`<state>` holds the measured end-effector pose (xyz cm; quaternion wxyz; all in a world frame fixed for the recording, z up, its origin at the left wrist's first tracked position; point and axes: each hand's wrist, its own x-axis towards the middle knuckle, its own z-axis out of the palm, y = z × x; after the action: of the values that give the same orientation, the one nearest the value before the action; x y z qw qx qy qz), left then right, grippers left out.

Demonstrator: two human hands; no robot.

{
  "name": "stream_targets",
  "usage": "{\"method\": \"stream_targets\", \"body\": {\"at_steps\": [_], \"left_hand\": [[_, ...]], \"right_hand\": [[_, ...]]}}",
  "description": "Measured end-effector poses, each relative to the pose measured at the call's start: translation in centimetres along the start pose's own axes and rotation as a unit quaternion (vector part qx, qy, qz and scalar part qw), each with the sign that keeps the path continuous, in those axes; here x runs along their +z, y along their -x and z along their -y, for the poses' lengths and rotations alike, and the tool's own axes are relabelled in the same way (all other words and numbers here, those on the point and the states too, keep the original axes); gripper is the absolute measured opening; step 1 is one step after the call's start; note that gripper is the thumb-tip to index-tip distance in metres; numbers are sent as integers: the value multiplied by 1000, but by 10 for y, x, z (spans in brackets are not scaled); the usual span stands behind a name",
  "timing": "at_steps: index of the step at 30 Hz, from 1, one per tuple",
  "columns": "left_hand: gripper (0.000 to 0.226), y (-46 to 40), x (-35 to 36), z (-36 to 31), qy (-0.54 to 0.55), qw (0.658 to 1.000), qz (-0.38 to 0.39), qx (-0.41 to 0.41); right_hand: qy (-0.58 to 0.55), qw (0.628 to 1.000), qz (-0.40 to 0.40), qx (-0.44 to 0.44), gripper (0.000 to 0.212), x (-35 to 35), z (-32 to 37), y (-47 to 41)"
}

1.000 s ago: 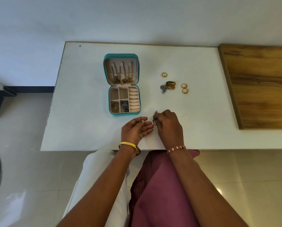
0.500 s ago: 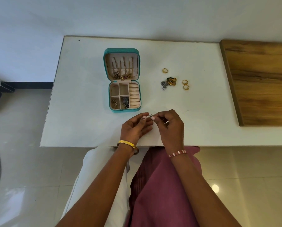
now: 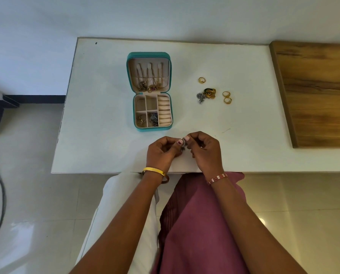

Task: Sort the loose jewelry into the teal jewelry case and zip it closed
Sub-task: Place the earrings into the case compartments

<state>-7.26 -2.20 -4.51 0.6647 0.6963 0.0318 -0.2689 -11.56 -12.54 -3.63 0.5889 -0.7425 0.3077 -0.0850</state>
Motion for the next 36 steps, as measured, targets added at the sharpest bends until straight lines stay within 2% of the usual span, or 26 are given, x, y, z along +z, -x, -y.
{"method": "stream_targets", "body": {"at_steps": [5,8,12,16,18,21,28,32,36], "left_hand": [[12,-1,-2,-1,58,998,-2,-16],[11,-4,-1,-3,103,994,4,-33],[13,-11,12,-10,112,993,8,-24],[15,-25,24,-16,132,991,16,-32],[18,-32,28,-16,139,989,13,-41],[20,-37,30,-14,152,987,2,-52],[18,-32,27,-8,185,981,4,-61],[18,-29,22,-6,208,976,11,-68],[18,-23,18,-5,228,971,18,-77]], "right_hand": [[3,1000,-25,-6,7,0,-4,-1],[33,996,-77,-31,5,-1,-7,-7],[104,981,-144,-78,9,-3,-4,-33],[225,963,-112,-99,26,-3,0,-71],[299,947,-82,-84,39,-2,2,-86],[373,923,-66,-63,44,-1,5,-95],[337,933,-86,-98,33,0,-7,-57],[285,952,-92,-66,25,-2,-13,-37],[295,946,-94,-90,34,-1,-11,-37]]}}
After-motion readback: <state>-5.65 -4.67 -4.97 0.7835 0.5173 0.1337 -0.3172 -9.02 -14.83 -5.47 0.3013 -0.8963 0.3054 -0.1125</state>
